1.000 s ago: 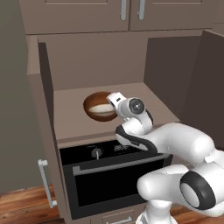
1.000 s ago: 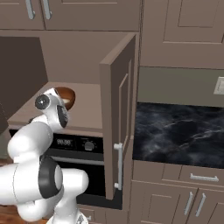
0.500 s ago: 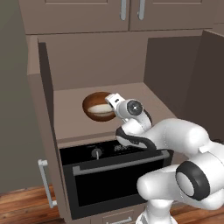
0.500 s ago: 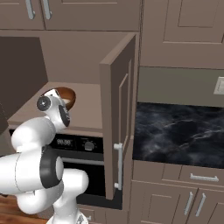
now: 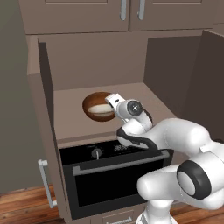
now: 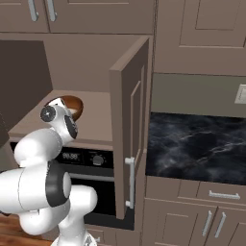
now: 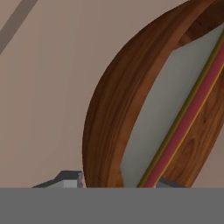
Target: Pick up the bowls on the counter and stack them on top of one another in the open cabinet. Place the smaller bowl on top of the larger bowl.
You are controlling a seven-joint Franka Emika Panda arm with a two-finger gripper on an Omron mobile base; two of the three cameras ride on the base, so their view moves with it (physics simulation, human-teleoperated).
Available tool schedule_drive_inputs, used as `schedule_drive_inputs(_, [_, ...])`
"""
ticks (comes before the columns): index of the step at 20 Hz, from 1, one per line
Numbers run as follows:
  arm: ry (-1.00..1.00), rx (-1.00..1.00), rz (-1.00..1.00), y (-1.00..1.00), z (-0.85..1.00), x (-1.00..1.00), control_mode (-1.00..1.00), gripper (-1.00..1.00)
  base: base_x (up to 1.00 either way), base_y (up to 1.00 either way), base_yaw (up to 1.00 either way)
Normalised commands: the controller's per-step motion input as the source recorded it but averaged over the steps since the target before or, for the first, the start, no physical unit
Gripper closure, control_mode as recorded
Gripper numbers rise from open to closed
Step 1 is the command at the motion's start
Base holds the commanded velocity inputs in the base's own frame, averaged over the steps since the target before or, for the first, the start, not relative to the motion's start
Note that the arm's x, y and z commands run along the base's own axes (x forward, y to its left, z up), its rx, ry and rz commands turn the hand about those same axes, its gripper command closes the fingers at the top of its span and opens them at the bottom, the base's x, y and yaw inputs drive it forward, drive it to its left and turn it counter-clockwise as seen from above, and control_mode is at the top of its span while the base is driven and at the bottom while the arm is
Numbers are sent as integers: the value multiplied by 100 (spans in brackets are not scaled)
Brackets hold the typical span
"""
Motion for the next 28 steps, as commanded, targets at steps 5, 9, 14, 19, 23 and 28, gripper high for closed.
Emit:
schedule_drive_inputs(5, [0,1,0,0,17,0,-100,-100,0,0,0])
schedule_drive_inputs(9, [0,0,0,0,49,0,-100,-100,0,0,0])
schedule_drive_inputs(14, [4,0,-1,0,51,-12,-100,-100,0,0,0])
schedule_drive_inputs(19, [8,0,-3,0,33,-61,-100,-100,0,0,0])
schedule_drive_inputs(23, [13,0,-6,0,29,-78,-100,-100,0,0,0])
schedule_drive_inputs(28, [16,2,-10,0,40,-82,-100,-100,0,0,0])
